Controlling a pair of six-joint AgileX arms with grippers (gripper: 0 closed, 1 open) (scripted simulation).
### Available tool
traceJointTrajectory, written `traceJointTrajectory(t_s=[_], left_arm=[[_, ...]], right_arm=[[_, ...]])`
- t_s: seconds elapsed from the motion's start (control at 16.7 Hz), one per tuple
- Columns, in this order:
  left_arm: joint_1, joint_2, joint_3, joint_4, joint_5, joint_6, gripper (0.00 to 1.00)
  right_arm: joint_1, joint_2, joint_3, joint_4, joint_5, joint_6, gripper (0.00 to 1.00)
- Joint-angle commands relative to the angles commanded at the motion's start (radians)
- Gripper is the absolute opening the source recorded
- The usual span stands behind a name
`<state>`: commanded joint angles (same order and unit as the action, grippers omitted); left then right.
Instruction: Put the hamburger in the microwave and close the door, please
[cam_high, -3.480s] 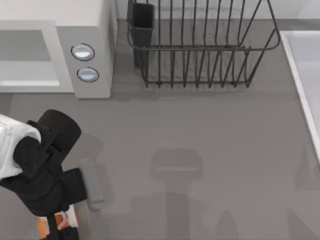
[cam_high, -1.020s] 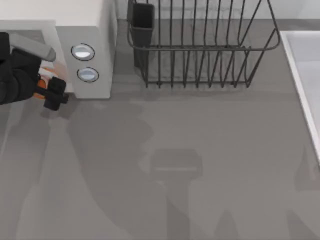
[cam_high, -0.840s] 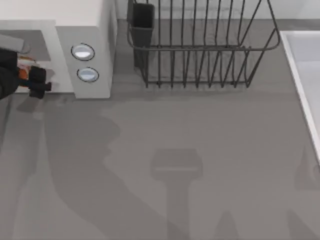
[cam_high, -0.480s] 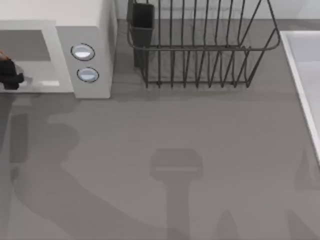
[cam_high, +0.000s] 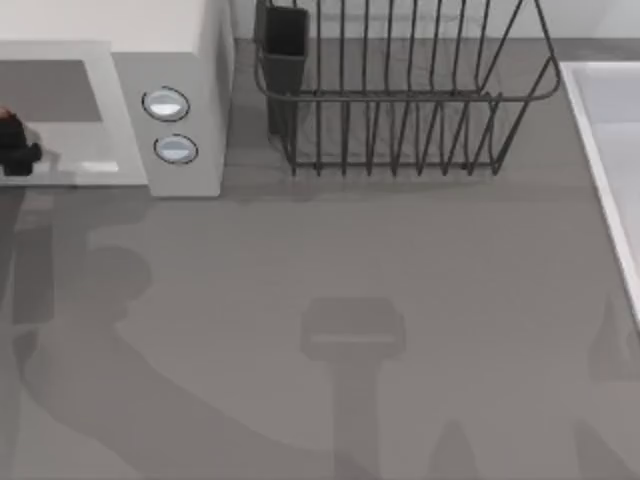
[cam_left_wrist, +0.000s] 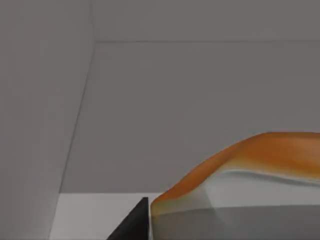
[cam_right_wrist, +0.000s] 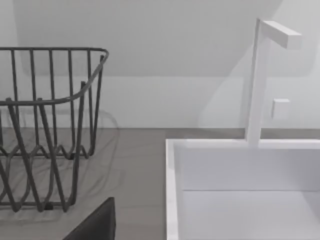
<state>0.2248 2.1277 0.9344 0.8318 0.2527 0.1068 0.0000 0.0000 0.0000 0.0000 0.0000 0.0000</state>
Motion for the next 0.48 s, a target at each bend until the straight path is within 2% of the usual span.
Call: traceJointTrajectory(t_s=[0.24,0.48], left_arm=[[-0.015,0.085,0.135,-0.054,-0.007,-0.004,0.0],[-0.031,0.208,0.359,-0.141,-0.027,-0.014,0.0]], right_arm=[[0.0,0.0,0.0,0.0,0.0,0.0,1.0],[0.0,0.0,0.0,0.0,0.0,0.0,1.0]])
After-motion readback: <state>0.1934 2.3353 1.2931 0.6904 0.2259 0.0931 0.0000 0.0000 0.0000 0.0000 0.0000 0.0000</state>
